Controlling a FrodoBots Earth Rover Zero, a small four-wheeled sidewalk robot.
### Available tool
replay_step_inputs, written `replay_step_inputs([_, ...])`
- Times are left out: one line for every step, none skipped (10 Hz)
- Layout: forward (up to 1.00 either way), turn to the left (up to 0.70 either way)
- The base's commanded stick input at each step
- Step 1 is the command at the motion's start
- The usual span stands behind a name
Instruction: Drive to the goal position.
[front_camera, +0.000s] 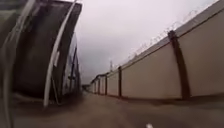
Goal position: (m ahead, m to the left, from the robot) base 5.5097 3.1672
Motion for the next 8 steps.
replay_step_inputs([0.84,0.11])
replay_step_inputs([0.84,0.22])
replay_step_inputs([0.84,0.33])
replay_step_inputs([0.84,0.29])
replay_step_inputs([0.84,0.03])
replay_step_inputs([0.84,0.03])
replay_step_inputs([0.84,0.03])
replay_step_inputs([0.84,0.03])
